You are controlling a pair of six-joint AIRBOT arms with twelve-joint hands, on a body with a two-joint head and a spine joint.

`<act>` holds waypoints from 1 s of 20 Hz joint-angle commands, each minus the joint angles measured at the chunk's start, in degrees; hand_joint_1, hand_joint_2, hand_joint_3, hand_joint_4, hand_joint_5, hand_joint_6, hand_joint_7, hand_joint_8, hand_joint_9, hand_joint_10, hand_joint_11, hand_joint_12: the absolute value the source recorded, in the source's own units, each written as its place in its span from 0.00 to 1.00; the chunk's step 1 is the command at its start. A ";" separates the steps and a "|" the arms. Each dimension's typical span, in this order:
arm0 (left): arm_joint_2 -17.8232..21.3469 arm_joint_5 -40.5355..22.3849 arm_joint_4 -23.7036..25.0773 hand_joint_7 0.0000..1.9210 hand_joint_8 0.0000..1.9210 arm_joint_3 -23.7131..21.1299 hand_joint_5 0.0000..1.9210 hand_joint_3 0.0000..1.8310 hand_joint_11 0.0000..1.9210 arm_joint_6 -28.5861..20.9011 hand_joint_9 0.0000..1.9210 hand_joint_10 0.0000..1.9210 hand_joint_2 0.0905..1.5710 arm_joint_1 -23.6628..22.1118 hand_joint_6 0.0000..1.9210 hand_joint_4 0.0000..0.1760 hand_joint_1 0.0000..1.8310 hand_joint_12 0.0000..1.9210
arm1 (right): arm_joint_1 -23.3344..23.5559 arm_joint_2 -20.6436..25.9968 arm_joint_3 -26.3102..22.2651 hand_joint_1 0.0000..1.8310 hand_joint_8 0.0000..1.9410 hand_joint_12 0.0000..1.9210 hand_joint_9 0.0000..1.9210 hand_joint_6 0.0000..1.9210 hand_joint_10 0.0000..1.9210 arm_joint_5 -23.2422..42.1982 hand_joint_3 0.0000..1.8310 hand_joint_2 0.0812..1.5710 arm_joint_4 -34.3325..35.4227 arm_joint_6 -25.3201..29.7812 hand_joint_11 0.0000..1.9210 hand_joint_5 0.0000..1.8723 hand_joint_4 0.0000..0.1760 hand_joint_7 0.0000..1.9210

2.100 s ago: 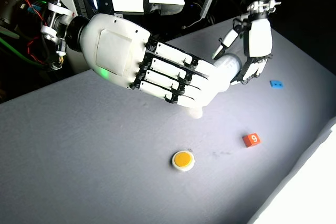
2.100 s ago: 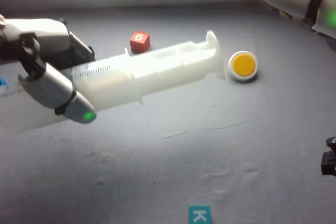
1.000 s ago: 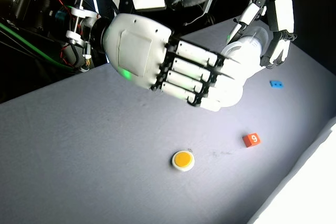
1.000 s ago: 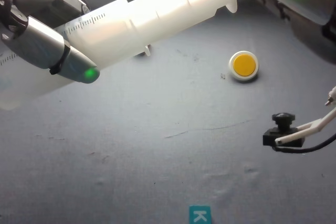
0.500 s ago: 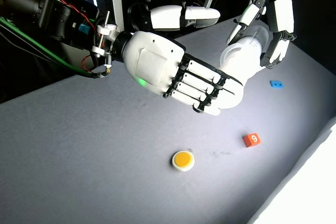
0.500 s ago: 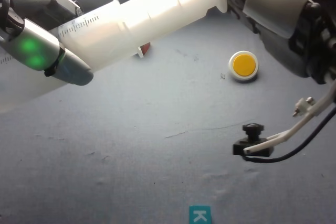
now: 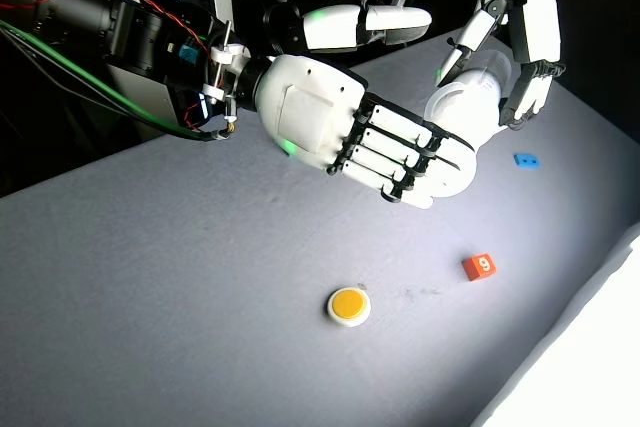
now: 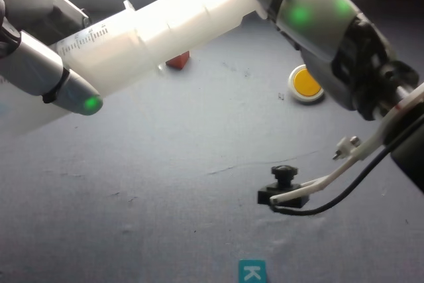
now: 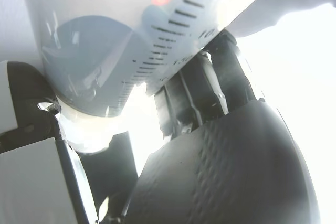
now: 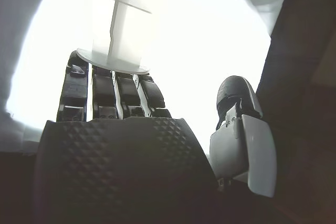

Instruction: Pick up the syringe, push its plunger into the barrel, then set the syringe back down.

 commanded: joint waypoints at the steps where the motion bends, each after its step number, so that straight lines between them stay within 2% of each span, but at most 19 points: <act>1: -0.40 -9.26 -1.03 0.51 0.59 -0.19 0.49 0.00 0.21 -2.06 0.40 0.68 0.70 -1.11 0.53 0.00 0.66 0.87 | 0.16 -1.66 -1.12 0.00 0.00 0.00 0.00 0.00 0.00 -1.35 0.00 0.71 -8.65 0.16 0.00 0.00 0.00 0.00; 6: -0.43 -9.09 -1.03 0.51 0.58 -0.11 0.48 0.00 0.22 -2.06 0.40 0.68 0.70 -1.12 0.55 0.00 0.66 0.88 | -1.03 -5.94 -1.29 0.00 0.00 0.00 0.00 0.00 0.00 -1.07 0.00 0.71 -8.65 -0.44 0.00 0.00 0.00 0.00; 9: -0.43 -8.95 -1.03 0.53 0.56 -0.06 0.50 0.00 0.19 -2.06 0.40 0.68 0.69 -1.11 0.50 0.00 0.67 0.87 | -1.26 -7.96 -1.29 0.00 0.00 0.00 0.00 0.00 0.00 -1.08 0.00 0.71 -8.65 -0.82 0.00 0.00 0.00 0.00; 12: -0.43 -8.91 -1.03 0.51 0.60 -0.07 0.47 0.00 0.20 -2.06 0.40 0.71 0.70 -1.11 0.54 0.00 0.66 0.92 | -1.40 -9.77 -1.68 0.00 0.00 0.00 0.00 0.00 0.00 -2.51 0.00 0.71 -8.65 -0.90 0.00 0.00 0.00 0.00; 14: -0.43 -8.83 -1.03 0.49 0.65 -0.07 0.49 0.00 0.19 -2.06 0.38 0.75 0.71 -1.11 0.49 0.00 0.67 0.94 | -1.53 -10.64 -2.14 0.00 0.00 0.00 0.00 0.00 0.00 -4.52 0.00 0.71 -8.65 -0.90 0.00 0.00 0.00 0.00; 18: -0.43 -8.79 -1.02 0.48 0.66 -0.02 0.46 0.00 0.22 -2.06 0.38 0.71 0.72 -1.10 0.54 0.00 0.66 0.88 | -1.36 -12.59 -2.20 0.00 0.00 0.00 0.00 0.00 0.00 -7.32 0.00 0.71 -8.66 -0.90 0.00 0.00 0.00 0.00; 20: -0.43 -8.78 -1.02 0.49 0.62 -0.02 0.46 0.00 0.21 -2.06 0.38 0.70 0.72 -1.10 0.57 0.00 0.66 0.90 | -1.28 -13.58 -2.15 0.00 0.00 0.00 0.00 0.00 0.00 -8.00 0.00 0.71 -8.66 -0.90 0.00 0.00 0.00 0.00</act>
